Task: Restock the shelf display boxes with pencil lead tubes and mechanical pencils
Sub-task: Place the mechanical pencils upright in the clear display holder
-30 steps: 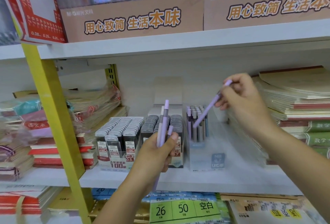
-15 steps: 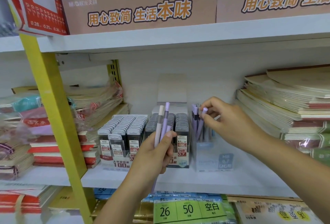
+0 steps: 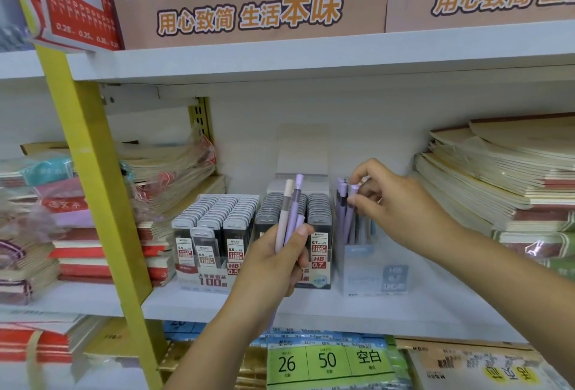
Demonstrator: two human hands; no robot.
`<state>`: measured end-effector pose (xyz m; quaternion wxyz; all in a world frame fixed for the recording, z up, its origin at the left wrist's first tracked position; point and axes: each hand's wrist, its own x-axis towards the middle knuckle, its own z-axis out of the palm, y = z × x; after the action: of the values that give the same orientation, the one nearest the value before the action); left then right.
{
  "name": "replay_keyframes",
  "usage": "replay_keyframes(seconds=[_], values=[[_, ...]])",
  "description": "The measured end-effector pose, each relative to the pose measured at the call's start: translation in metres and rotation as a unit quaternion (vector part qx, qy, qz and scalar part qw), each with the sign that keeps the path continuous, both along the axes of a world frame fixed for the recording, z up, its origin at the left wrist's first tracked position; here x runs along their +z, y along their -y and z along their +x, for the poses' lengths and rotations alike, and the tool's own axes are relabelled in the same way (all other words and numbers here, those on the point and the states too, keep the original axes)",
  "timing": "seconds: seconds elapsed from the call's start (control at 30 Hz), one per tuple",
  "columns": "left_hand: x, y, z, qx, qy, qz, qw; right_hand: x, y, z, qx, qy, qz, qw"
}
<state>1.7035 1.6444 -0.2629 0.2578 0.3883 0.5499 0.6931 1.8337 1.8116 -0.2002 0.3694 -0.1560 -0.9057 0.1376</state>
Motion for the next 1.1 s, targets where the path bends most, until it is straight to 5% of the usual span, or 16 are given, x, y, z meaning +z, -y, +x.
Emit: replay_keyframes(seconds=[0.13, 0.4, 0.5, 0.6, 0.77, 0.83, 0.9, 1.1], values=[[0.001, -0.001, 0.002, -0.002, 0.010, 0.002, 1.000, 0.000, -0.006, -0.011, -0.079, -0.042, 0.156, 0.984], [0.005, 0.001, 0.006, -0.053, 0.020, -0.007, 0.998, -0.007, 0.001, -0.009, -0.117, -0.008, 0.122, 0.986], [0.006, -0.001, 0.011, -0.077, -0.008, -0.011, 0.997, 0.002, 0.025, -0.003, 0.025, -0.062, -0.068, 0.995], [0.007, -0.004, 0.018, -0.094, -0.034, -0.015, 0.995, 0.009, 0.041, -0.001, 0.148, -0.068, -0.259, 0.952], [0.001, -0.002, 0.018, -0.090, -0.052, -0.033, 0.994, 0.013, 0.038, 0.011, 0.149, -0.213, -0.381, 0.887], [0.000, 0.001, 0.014, -0.073, -0.038, -0.037, 0.996, 0.021, 0.028, 0.024, 0.130, -0.312, -0.338, 0.878], [0.000, 0.002, 0.011, -0.061, -0.024, -0.036, 0.997, 0.025, 0.019, 0.033, 0.118, -0.327, -0.244, 0.905], [0.003, 0.007, 0.010, -0.042, -0.036, -0.018, 0.998, 0.004, 0.013, 0.022, 0.033, -0.076, -0.048, 0.995]])
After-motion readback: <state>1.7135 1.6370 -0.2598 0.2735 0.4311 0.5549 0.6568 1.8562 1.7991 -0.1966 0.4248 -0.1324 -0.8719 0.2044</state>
